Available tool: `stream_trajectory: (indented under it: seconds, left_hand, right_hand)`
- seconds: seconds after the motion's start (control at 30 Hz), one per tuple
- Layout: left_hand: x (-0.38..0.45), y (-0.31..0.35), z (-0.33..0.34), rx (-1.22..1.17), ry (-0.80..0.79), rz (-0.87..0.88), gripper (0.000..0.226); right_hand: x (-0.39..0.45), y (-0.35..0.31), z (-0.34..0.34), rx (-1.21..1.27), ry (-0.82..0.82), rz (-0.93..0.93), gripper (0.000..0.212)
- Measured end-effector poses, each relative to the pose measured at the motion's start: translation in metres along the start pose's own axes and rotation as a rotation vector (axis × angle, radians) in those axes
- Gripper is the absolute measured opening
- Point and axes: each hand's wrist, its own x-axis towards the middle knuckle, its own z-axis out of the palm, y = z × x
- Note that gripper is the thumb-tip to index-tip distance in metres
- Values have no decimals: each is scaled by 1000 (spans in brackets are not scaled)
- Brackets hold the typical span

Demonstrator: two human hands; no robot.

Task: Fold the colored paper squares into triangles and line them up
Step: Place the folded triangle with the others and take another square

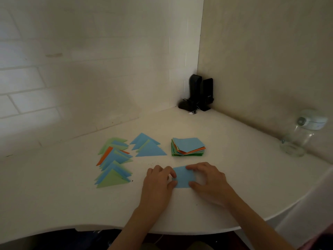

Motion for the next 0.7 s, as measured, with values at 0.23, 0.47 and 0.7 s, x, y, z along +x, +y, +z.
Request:
stream_trajectory:
  seconds: [0.23, 0.47, 0.7]
  left_hand:
    - [8, -1, -1, 128, 84, 65, 13]
    - [-20, 25, 3, 261, 109, 176, 33]
    - [-18, 23, 1, 188, 109, 184, 17]
  right_hand:
    - [3, -12, 0, -109, -27, 64, 37]
    - [-14, -13, 9, -62, 160, 20, 16]
    - [-16, -25, 3, -136, 195, -113, 7]
